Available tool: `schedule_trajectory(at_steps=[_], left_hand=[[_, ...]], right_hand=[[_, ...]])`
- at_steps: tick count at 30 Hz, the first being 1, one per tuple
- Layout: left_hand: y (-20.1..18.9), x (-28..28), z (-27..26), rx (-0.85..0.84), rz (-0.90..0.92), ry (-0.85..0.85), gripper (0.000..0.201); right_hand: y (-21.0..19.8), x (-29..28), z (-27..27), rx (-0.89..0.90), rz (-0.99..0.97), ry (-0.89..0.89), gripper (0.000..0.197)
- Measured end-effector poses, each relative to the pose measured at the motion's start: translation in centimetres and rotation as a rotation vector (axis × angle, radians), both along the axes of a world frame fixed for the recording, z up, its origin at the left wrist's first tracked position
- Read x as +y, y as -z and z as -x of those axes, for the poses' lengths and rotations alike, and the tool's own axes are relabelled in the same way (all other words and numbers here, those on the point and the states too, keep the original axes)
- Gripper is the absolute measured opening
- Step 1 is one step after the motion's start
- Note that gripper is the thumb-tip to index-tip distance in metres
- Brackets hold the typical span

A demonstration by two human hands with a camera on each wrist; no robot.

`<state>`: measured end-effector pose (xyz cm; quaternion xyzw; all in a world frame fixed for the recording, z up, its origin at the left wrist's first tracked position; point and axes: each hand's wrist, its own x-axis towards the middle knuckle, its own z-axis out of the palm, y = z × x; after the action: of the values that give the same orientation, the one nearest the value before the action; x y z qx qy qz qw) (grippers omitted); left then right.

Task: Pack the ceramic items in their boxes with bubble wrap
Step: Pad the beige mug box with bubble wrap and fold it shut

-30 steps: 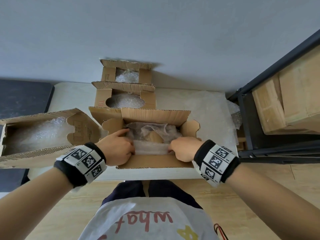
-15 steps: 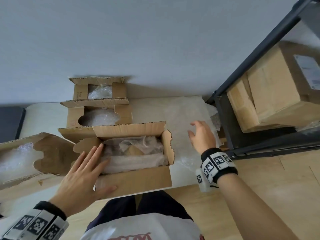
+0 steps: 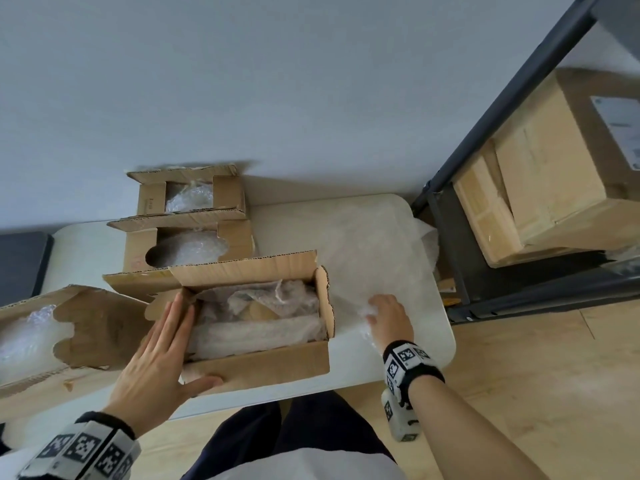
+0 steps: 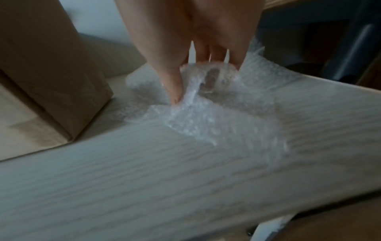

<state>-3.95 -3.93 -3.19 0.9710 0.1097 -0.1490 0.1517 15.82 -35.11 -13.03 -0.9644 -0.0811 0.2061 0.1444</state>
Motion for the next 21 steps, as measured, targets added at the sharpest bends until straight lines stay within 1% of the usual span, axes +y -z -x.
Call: schedule_trajectory(at_steps=[2,5,8,10,12,15,17,18,19,20,21], left_hand=[[0.1,0.2,-0.1,0.008,0.019,-0.018,0.124],[0.0,0.1,-0.2,0.021,0.039,-0.027,0.125],[-0.3,0.1,-0.2,0.010,0.073,-0.044,0.127],[-0.5,0.1,-0.1,0.001,0.101,-0.052,0.127],[-0.8,0.1,-0.1,0.023,0.096,-0.043,0.125],[-1.8,0.3,-0.7,0.127,0.070,-0.032,0.125],[-2.9,0.1,-1.5,0.172,0.049,-0.039,0.113],[-3.7,-0.2,-2.0,0.154,0.076,-0.042,0.100],[-4.6,-0.7,-2.6,0.096,0.158,-0.065,0.083],[-5.7,-1.2,-3.2,0.014,0.293,-0.112,0.063],[-6.9,-1.8,-3.8,-0.077,0.466,-0.175,0.048]], right_hand=[[0.0,-0.4,0.6,0.048,-0.163,0.088,0.031],[-0.9,-1.1,0.9,0.163,-0.427,0.280,0.038],[-3.0,-1.8,0.6,0.201,-0.609,0.362,0.041],[-5.1,-2.3,-0.1,0.160,-0.682,0.356,0.040],[-7.5,-2.5,-0.9,0.078,-0.726,0.338,0.035],[-11.6,-2.1,-1.9,-0.096,-0.775,0.273,0.030],[-14.6,-1.3,-2.2,-0.180,-0.843,0.199,0.027],[-16.1,-0.7,-2.2,-0.197,-0.880,0.153,0.024],[-17.5,-0.1,-2.1,-0.197,-0.915,0.113,0.022],[-18.8,0.6,-1.8,-0.182,-0.946,0.079,0.021],[-20.0,1.2,-1.5,-0.156,-0.977,0.044,0.020]])
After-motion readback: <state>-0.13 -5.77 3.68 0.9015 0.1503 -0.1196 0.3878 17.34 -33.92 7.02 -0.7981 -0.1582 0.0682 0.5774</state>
